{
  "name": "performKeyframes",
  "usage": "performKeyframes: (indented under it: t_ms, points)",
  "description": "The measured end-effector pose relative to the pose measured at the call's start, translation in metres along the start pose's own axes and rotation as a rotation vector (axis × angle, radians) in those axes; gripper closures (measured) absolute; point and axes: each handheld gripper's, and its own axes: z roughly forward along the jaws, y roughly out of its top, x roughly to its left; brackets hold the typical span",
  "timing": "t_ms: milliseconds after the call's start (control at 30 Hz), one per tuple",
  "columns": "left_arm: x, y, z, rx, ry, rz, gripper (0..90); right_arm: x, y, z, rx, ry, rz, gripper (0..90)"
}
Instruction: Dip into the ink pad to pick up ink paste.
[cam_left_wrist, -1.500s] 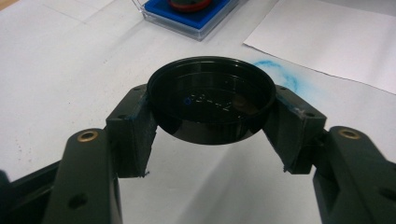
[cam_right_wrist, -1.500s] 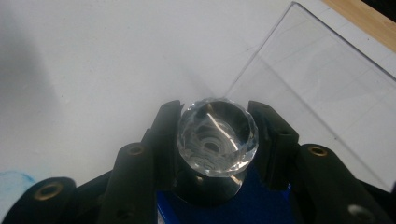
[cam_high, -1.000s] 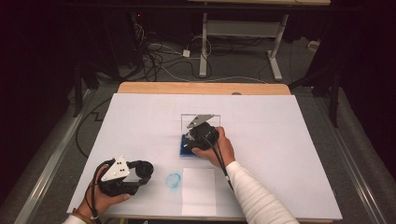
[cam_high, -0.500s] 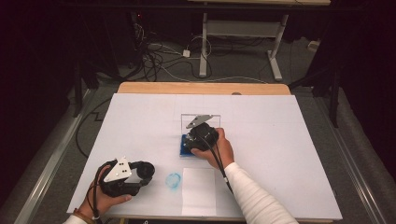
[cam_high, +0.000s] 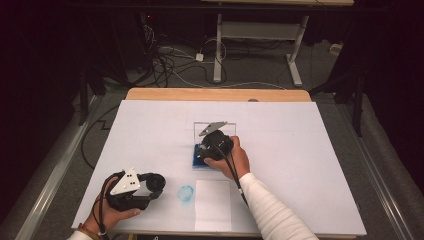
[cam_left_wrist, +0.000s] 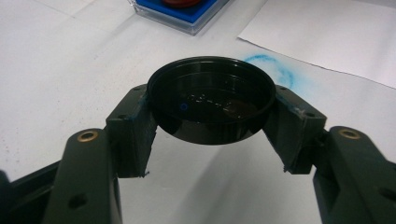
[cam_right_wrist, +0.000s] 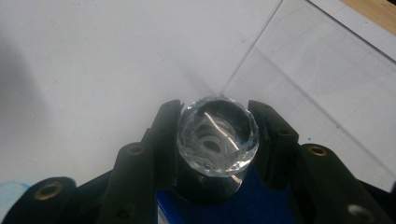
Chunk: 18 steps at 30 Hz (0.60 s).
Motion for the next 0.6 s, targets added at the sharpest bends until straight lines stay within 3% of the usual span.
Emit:
performKeyframes:
  t_ms: [600]
  points:
    - [-0.0005,0.0001,0.0004,0.008,-0.001,0.003,36.6,0.0032,-0.004,-0.0011,-0.019,-0.013,-0.016,57.4]
